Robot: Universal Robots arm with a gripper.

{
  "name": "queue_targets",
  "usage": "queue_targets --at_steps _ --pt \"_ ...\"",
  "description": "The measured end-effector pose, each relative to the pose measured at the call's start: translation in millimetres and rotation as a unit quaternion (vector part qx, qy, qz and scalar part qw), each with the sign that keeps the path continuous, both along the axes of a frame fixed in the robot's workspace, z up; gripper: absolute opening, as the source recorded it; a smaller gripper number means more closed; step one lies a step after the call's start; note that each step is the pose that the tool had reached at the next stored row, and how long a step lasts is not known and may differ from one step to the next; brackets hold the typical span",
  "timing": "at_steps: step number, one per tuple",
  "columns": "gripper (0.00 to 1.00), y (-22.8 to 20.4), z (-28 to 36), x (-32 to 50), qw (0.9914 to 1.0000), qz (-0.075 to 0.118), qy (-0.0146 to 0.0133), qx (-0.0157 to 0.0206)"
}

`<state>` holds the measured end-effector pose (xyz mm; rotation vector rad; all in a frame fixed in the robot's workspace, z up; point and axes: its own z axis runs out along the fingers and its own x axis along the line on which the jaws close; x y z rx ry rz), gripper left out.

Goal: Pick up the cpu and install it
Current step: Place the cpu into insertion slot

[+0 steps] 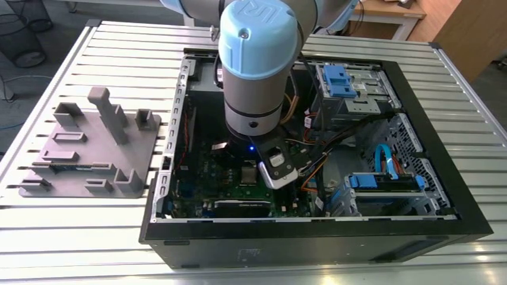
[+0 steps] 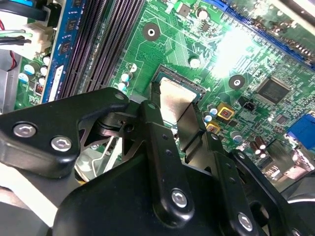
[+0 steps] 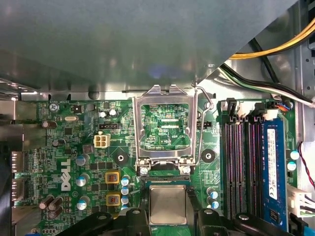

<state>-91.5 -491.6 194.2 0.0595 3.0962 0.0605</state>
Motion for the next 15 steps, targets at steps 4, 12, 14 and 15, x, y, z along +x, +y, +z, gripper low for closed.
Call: queue_targets --at_steps 4,12,14,15 --pt "0.39 0.0 0.0 -0.2 1.0 -0.001 0.0 0.0" --pt "0.39 -0.8 -0.5 -1.2 1.0 -0.001 0.0 0.0001" --pt "0.39 -1.0 -0.7 -1.1 1.0 -0.001 0.0 0.0" --pt "0.39 -1.0 -0.8 -1.1 1.0 -0.001 0.0 0.0"
